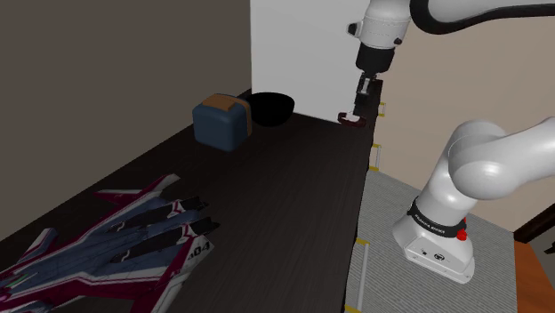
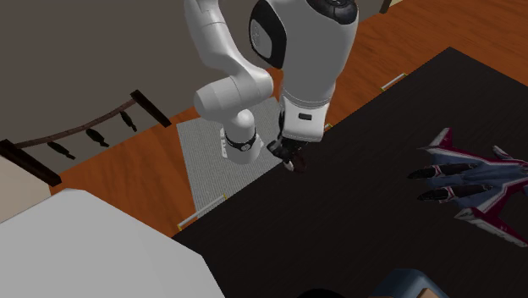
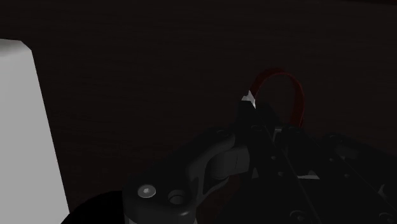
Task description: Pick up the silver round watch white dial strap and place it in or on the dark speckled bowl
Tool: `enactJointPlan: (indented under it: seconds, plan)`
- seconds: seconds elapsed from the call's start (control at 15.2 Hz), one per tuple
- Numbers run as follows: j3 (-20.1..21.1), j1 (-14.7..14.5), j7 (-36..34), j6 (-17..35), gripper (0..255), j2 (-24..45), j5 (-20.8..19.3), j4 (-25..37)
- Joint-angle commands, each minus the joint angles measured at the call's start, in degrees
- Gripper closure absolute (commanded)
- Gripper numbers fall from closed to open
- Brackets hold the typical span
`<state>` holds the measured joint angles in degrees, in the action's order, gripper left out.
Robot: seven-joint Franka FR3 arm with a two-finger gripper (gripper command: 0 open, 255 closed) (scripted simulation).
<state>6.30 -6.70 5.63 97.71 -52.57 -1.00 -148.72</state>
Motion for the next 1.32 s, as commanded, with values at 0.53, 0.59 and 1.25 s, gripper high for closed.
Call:
enactJointPlan:
  seconds: [0.53, 0.59, 1.25]
  plan:
    - [-3.5, 3.6, 3.9, 7.8, 255, 23.3, -3.6, 15.8]
    - [-3.7, 3.8, 4.3, 8.2, 255, 25.6, -3.9, 17.7]
    - [-6.0, 5.6, 7.9, 7.7, 255, 47.9, -4.9, 40.9]
